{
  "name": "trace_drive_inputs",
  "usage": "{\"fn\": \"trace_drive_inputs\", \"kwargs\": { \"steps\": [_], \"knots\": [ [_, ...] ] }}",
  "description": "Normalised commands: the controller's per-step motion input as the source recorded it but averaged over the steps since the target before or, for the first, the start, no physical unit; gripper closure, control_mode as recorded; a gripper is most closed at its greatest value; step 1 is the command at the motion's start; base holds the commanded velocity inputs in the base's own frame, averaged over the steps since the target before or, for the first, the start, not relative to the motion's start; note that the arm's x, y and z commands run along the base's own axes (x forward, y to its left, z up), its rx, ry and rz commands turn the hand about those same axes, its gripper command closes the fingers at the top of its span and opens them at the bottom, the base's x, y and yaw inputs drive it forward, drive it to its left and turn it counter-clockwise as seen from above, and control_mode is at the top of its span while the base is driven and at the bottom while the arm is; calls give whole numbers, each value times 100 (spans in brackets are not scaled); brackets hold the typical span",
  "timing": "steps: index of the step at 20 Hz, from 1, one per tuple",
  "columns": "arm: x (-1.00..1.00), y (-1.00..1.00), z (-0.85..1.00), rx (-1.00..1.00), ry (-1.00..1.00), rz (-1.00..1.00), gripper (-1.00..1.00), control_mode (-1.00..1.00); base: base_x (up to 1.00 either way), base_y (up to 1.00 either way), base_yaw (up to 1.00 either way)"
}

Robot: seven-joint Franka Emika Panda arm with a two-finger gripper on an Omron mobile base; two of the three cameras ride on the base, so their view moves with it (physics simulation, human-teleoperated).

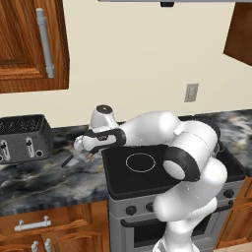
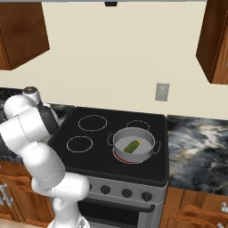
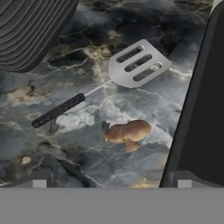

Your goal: Put the cucumber and mushroom in the pot. Retrieve the spatula and lightly stir the vegetables in the pot.

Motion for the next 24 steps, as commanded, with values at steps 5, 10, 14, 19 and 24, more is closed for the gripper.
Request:
{"fn": "trace_drive_inputs", "kwargs": {
  "steps": [5, 10, 14, 19, 24],
  "knots": [
    [10, 0, -7, -4, 0, 0, -100, -100, 0, 0, 0],
    [7, -1, -25, 0, 5, 0, -100, -100, 0, 0, 0],
    [5, 0, -34, 0, 7, 0, -100, -100, 0, 0, 0],
    [1, 0, -16, 0, 5, 0, -100, -100, 0, 0, 0],
    [12, 0, -11, 0, 1, -2, -100, -100, 0, 0, 0]
  ]
}}
